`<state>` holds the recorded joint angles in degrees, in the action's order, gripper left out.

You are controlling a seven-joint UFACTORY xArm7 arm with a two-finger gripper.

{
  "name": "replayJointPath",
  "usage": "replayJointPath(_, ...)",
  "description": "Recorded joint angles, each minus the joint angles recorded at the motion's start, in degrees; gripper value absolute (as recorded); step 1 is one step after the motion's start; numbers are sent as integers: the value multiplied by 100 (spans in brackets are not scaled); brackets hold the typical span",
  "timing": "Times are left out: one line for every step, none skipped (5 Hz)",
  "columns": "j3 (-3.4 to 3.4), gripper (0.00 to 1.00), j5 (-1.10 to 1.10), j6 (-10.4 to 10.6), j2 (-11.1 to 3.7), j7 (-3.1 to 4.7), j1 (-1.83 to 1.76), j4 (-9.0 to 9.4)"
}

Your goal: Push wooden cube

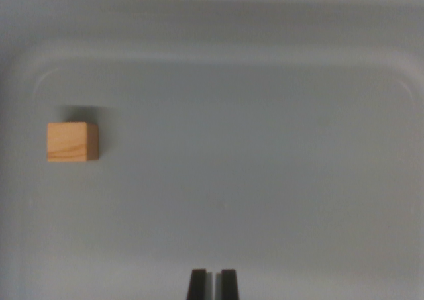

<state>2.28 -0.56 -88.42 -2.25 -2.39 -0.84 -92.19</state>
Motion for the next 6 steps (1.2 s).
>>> replayJointPath(0, 0, 0, 0, 0, 0, 0, 0)
replayJointPath(3, 0, -3, 21, -9, -9, -5, 13)
replayJointPath(3, 0, -3, 21, -9, -9, -5, 13)
replayJointPath(11, 0, -13, 80, -35, -35, -21, 51)
replayJointPath(11, 0, -13, 80, -35, -35, -21, 51)
replayJointPath(25, 0, -29, 175, -77, -76, -47, 113)
